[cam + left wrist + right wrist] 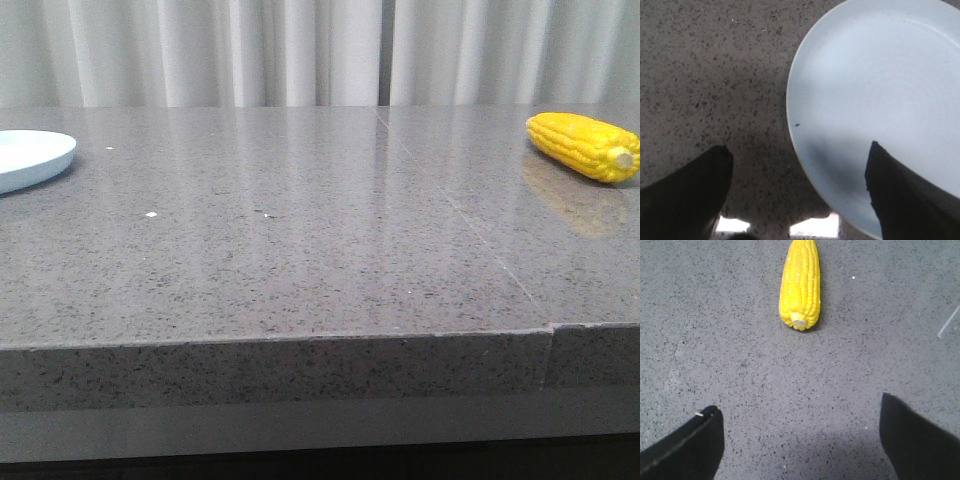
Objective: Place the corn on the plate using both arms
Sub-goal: 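Move the left gripper down to the outer rim of the white plate, then push the white plate with the left gripper toward the table center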
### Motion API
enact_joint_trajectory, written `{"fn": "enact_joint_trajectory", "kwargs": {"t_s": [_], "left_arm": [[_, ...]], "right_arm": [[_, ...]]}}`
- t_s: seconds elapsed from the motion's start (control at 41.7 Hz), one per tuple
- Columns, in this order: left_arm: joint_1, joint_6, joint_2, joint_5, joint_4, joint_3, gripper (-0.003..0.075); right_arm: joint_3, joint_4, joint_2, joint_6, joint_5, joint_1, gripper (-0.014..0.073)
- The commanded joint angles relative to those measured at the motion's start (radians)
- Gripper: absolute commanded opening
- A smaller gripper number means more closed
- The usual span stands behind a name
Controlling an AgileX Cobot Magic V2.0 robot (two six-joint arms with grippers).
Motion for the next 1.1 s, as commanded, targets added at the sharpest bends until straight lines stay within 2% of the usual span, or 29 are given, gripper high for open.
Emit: {"fn": "enact_joint_trajectory", "kwargs": {"t_s": [0.0,0.168,0.528,0.743,0.839,0.959,1.079], "left_arm": [[0.000,0.002,0.025,-0.038,-0.032,-0.079,0.0533],[0.000,0.002,0.110,-0.016,-0.043,-0.147,0.0516],[0.000,0.026,0.194,0.024,-0.065,-0.217,0.0306],[0.000,0.031,0.209,0.047,-0.065,-0.217,0.0260],[0.000,0.045,0.209,0.051,-0.067,-0.217,0.0158],[0.000,0.045,0.209,0.055,-0.083,-0.217,-0.0007],[0.000,0.055,0.199,0.065,-0.119,-0.217,-0.0020]], "right_arm": [[-0.034,0.001,0.001,-0.011,-0.058,-0.006,0.0653],[-0.034,0.001,0.001,-0.011,-0.058,-0.006,0.0653],[-0.034,0.001,0.001,-0.011,-0.058,-0.006,0.0653],[-0.034,0.001,0.001,-0.011,-0.058,-0.006,0.0653],[-0.034,0.001,0.001,-0.011,-0.058,-0.006,0.0653],[-0.034,0.001,0.001,-0.011,-0.058,-0.006,0.0653],[-0.034,0.001,0.001,-0.011,-0.058,-0.006,0.0653]]}}
